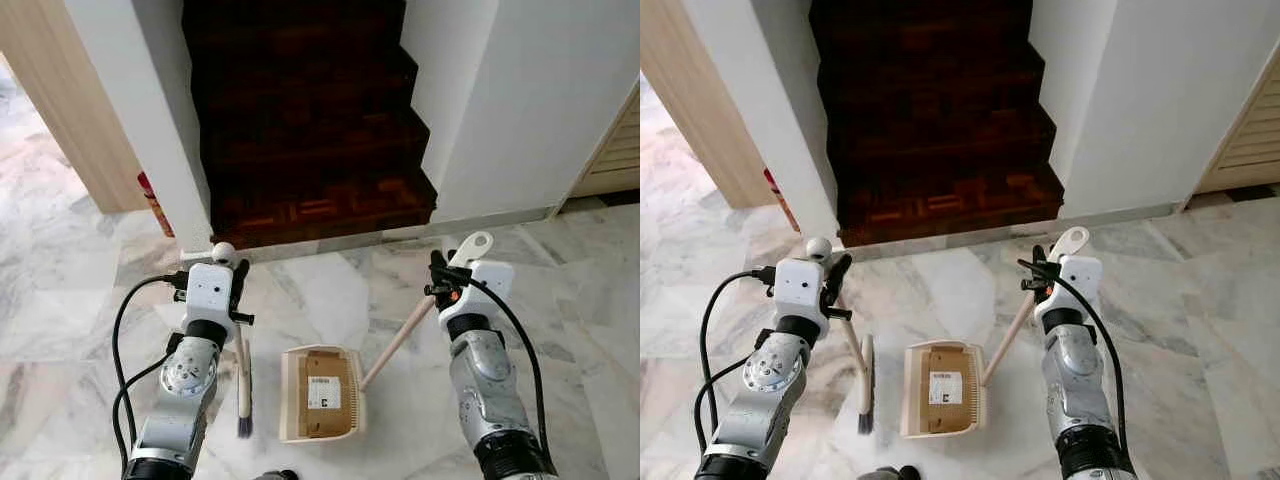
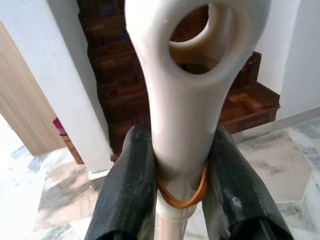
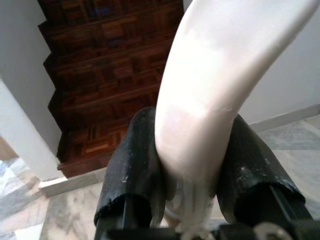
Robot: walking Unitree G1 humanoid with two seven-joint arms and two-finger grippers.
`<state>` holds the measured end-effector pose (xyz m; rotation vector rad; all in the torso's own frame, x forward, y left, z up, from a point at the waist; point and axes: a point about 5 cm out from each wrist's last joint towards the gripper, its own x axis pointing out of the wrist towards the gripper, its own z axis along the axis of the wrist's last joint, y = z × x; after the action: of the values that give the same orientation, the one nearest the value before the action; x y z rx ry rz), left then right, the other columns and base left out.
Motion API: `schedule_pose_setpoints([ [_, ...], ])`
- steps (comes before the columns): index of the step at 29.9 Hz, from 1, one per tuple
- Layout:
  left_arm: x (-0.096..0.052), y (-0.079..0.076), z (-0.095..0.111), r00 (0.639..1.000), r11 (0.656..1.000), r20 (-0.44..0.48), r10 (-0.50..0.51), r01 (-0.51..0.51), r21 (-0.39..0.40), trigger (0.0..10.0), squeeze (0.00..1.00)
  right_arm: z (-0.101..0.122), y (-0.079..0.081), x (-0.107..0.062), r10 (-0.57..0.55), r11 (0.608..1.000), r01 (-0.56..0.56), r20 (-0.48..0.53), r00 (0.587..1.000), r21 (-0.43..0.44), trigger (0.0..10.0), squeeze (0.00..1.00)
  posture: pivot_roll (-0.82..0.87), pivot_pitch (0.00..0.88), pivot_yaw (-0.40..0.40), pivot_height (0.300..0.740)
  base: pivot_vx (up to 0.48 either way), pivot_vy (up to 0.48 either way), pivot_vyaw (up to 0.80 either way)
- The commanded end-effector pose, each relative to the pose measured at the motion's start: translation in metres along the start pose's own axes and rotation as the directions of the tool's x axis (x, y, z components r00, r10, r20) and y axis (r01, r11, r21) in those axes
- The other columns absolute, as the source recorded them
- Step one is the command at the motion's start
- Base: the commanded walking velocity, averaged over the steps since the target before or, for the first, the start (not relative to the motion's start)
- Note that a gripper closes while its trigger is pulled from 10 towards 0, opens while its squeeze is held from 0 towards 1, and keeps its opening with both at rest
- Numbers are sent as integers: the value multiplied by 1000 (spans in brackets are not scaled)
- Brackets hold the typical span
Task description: Sweep floor
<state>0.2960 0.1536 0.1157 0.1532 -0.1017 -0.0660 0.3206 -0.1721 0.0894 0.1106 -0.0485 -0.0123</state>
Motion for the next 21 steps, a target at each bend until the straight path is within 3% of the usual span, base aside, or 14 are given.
schedule_pose_setpoints([
  [1, 3, 2, 12, 999, 1000, 50, 4, -5, 11, 10000, 0, 10, 4, 6, 6, 1000, -7, 41, 999, 22, 10000, 0, 112, 54, 43, 740, 0, 244, 0],
  [21, 4, 1, 12, 999, 1000, 50, 6, -6, 2, 10000, 0, 11, 5, 8, 22, 999, -23, 32, 999, 23, 10000, 0, 110, 43, 38, 740, 0, 251, 0],
])
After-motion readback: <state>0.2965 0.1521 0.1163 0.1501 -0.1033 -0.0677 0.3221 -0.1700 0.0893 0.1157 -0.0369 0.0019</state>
